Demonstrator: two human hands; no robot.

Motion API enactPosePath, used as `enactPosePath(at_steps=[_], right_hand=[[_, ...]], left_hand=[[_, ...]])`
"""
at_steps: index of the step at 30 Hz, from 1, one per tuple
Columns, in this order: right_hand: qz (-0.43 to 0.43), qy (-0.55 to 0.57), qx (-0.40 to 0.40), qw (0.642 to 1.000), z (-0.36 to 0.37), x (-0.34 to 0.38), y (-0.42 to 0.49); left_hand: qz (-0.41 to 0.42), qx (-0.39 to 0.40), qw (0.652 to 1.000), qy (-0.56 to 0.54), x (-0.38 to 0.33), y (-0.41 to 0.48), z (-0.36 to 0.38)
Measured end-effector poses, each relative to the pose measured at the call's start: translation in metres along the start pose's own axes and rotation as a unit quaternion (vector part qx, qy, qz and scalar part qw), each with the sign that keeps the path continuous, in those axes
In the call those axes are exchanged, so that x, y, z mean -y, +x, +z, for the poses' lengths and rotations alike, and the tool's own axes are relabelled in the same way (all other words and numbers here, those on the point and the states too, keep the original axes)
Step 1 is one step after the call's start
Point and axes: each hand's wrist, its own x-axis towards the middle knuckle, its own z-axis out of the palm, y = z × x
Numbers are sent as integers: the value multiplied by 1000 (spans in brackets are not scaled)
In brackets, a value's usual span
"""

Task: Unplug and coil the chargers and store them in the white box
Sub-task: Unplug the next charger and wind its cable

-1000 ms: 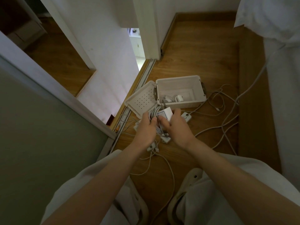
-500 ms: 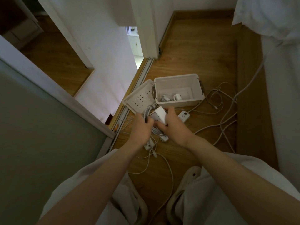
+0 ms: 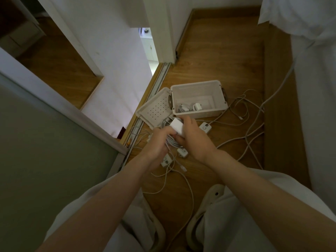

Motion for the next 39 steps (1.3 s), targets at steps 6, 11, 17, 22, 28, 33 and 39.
enactPosePath(at_steps=[6,11,17,22,28,33,39], right_hand=[[-52,-17,21,998,-1,-3,1],[52,183,-14,982,-9,2,3],[76,120,-111,984,-7,15,-10],[333,401,232,821,9,27,-16],[400,725,33,560,-1,21,-5],[388,641,24,662,-5,21,-4],[308,434,36,846,6,17,-2]], left_hand=[[-30,-34,998,-34,-4,-3,2],[-15,-86,988,-125,-13,-2,-1],[5,-148,973,-177,-22,-1,-6],[24,-166,964,-209,-24,1,-5],[35,-133,970,-200,-21,-1,-2],[43,-117,970,-207,-20,0,0],[61,-85,975,-195,-16,-2,4]])
